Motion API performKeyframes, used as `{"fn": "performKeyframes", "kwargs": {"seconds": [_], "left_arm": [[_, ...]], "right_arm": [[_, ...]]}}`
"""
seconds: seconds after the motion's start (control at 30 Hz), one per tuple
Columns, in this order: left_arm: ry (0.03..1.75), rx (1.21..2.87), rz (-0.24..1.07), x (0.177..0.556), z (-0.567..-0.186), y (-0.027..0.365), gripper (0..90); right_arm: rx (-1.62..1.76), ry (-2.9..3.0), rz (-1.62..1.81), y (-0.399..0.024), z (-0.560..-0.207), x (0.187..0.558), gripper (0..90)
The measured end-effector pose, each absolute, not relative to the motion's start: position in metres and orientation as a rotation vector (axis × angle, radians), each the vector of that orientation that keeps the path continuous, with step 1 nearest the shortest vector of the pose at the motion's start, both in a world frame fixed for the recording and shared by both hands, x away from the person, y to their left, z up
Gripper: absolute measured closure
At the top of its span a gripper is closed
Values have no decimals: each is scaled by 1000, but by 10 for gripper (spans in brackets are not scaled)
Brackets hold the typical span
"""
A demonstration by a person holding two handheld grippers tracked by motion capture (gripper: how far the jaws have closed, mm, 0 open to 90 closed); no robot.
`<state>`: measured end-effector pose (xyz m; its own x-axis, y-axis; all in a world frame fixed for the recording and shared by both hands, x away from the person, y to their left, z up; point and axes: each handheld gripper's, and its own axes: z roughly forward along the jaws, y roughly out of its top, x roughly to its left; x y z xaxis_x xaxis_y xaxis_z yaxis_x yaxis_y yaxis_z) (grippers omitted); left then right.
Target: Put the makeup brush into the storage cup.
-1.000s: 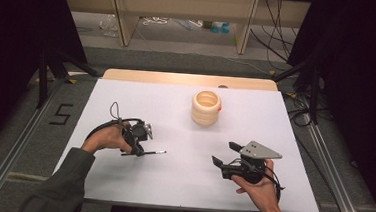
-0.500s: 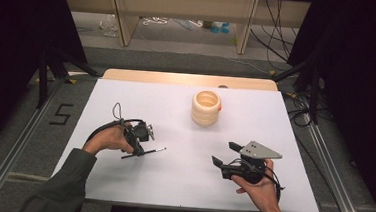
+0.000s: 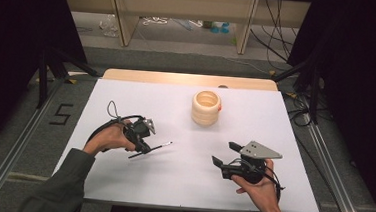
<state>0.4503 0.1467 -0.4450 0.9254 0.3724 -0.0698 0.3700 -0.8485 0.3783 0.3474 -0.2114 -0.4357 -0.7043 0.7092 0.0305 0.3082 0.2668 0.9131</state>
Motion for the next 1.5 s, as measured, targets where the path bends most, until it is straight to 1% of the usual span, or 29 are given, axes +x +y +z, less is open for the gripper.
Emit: {"fn": "performKeyframes", "kwargs": {"seconds": [0.13,0.2,0.3,0.37,0.4,0.6,0.7,0.83,1.07,1.17,1.2,1.27,1.5], "left_arm": [[553,2634,-5,451,-442,146,848],[555,2617,14,450,-441,145,848],[602,2562,29,449,-441,143,848],[589,2559,26,450,-440,144,848],[641,2500,26,448,-442,142,848],[622,2438,63,447,-431,143,848],[619,2349,74,440,-426,141,848],[677,2194,88,430,-422,137,848],[669,2102,98,424,-427,134,848],[698,2037,105,423,-429,136,848],[703,2016,108,422,-430,137,848],[727,1967,149,422,-431,139,847],[765,1879,147,415,-430,140,848]], "right_arm": [[924,2162,1414,-212,-436,347,230],[924,2162,1414,-212,-436,347,230],[924,2162,1414,-212,-436,347,230],[925,2163,1414,-212,-436,347,230],[928,2166,1414,-211,-436,347,230],[933,2163,1421,-211,-436,347,230],[942,2168,1422,-210,-436,347,230],[950,2169,1459,-211,-436,348,230],[957,2172,1478,-210,-437,348,230],[962,2190,1433,-211,-435,347,230],[952,2170,1483,-209,-437,348,231],[958,2173,1490,-209,-437,348,231],[958,2175,1498,-206,-437,348,230]]}}
